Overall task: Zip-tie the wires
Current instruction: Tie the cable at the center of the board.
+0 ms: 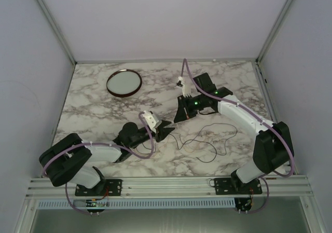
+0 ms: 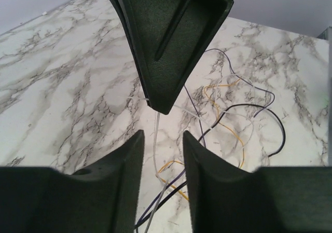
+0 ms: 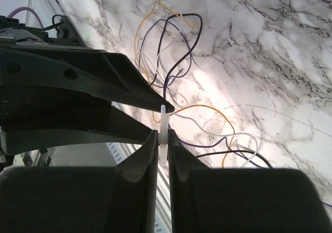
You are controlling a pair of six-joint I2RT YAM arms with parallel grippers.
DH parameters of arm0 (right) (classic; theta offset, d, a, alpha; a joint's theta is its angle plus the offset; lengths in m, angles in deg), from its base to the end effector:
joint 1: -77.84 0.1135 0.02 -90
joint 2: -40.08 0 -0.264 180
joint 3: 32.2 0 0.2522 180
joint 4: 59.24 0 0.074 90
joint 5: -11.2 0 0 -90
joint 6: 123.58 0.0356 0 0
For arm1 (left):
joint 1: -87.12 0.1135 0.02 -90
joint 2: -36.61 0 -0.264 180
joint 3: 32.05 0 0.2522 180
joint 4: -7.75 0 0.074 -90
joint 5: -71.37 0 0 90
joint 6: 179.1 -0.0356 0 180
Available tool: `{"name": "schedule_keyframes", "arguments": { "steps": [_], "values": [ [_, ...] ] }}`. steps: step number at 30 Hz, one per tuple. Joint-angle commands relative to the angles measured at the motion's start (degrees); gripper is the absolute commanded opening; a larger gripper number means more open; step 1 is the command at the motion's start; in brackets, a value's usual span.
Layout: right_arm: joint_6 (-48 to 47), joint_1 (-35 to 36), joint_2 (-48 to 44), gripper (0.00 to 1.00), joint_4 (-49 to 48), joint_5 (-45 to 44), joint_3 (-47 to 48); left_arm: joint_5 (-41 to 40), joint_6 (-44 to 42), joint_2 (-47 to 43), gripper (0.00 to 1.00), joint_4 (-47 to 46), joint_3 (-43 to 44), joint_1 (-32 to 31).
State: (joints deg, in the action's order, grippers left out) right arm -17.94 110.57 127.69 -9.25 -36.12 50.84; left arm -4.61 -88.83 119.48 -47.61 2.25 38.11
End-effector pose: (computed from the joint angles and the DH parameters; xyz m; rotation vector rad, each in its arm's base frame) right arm 0.2549 0.1925 0.2756 -0.7067 2.5207 1.2659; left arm 0.1653 -0.2033 0.1992 0.8096 1.2830 -0.8735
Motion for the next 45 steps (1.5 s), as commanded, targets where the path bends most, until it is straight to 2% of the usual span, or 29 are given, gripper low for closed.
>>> {"name": "schedule_keyframes", "arguments": {
  "steps": [1, 4, 7, 10, 12, 17, 20, 29, 33, 36, 45],
  "values": [
    [-1.75, 0.84, -1.04, 0.03, -0.07, -3.05, 1.0, 0.36, 0.26, -3.33, 0.42, 2.84, 1.39, -0.2],
    [-2.1, 1.17, -0.53, 0.02, -0.43, -3.97, 1.11, 0.25, 0.41, -6.18, 0.53, 6.37, 1.12, -0.21],
    [-2.59, 1.62, -0.38, 0.02, -0.62, -5.03, 1.05, -3.02, 2.91, -10.14, 0.57, 11.25, 1.04, -0.04],
    [-3.27, 2.29, -1.12, 0.02, -1.27, -6.64, 0.53, -7.88, 9.27, -14.38, 0.6, 19.54, 2.83, 1.08],
    [-3.33, 2.57, -1.84, 0.02, -2.11, -7.56, -0.17, -8.82, 14.65, -16.26, 0.6, 25.31, 4.86, 2.72],
    [-3.33, 3.07, -2.53, 0.02, -2.95, -9.14, -0.75, -9.94, 28.62, -19.46, 0.59, 29.12, 8.74, 6.74],
    [-3.67, 3.56, -2.68, 0.02, -3.09, -10.19, -0.73, -9.44, 35.83, -19.43, 0.54, 33.2, 11.89, 8.88],
    [-3.87, 4.27, -2.92, 0.02, -3.18, -11.53, -0.76, 2.01, 51.14, -11.92, 0.48, 46.22, 20.63, 13.07],
    [-3.86, 4.5, -3.06, 0.02, -3.18, -11.76, -0.94, 6.81, 55.96, -8.9, 0.46, 46.71, 21.07, 14.06],
    [-3.86, 4.52, -3.12, 0.02, -3.18, -11.96, -0.89, 7.07, 56.27, -8.38, 0.46, 47.62, 20.98, 14.44],
    [-3.69, 4.88, -2.88, 0.02, -3.09, -12.09, -0.9, 9.89, 58.66, -5.19, 0.41, 42.88, 20.24, 14.48]
  ]
}}
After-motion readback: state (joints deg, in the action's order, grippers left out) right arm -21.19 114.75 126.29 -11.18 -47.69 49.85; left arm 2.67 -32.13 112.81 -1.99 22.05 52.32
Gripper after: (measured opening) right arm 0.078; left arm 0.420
